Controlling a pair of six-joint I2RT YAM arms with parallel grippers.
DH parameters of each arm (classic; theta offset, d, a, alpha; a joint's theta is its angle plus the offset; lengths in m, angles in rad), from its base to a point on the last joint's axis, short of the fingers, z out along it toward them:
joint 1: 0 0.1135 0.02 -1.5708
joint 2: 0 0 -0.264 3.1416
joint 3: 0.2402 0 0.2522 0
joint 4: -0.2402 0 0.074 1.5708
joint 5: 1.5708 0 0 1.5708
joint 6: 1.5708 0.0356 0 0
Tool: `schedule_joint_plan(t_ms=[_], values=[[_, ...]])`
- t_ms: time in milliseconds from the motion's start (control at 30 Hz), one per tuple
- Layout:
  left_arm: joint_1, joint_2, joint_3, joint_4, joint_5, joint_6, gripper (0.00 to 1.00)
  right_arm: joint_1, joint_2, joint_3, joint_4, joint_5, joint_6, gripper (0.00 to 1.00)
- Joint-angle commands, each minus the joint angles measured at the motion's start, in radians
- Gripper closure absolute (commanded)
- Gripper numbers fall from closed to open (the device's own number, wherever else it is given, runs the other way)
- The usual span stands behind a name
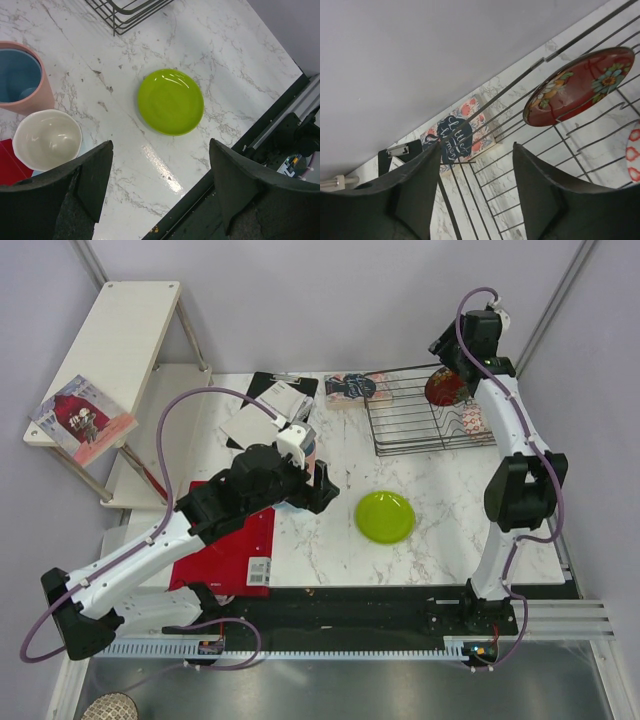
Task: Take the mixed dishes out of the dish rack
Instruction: Pick up the plate from the dish rack.
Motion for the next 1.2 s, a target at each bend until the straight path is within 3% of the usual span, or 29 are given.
schedule_joint_plan(t_ms=[0, 200, 433, 1167], values=[[-0.002, 0.010, 0.001, 0.009, -0.050, 0.033, 0.17, -0.048, 0.076, 0.014, 0.143, -0.095, 0.163, 0.42], [0.000, 0.021, -0.036, 0.042, -0.110, -0.008, 0.17, -0.048, 0.098, -0.097, 0.269, 0.002, 0.263, 0.44], [0.000, 0.018, -0.099, 0.105, -0.170, -0.088, 0.17, -0.047, 0.144, -0.102, 0.298, 0.063, 0.309, 0.45], [0.000, 0.032, -0.123, 0.114, -0.144, -0.116, 0.17, -0.033, 0.159, -0.229, 0.395, 0.149, 0.337, 0.48]])
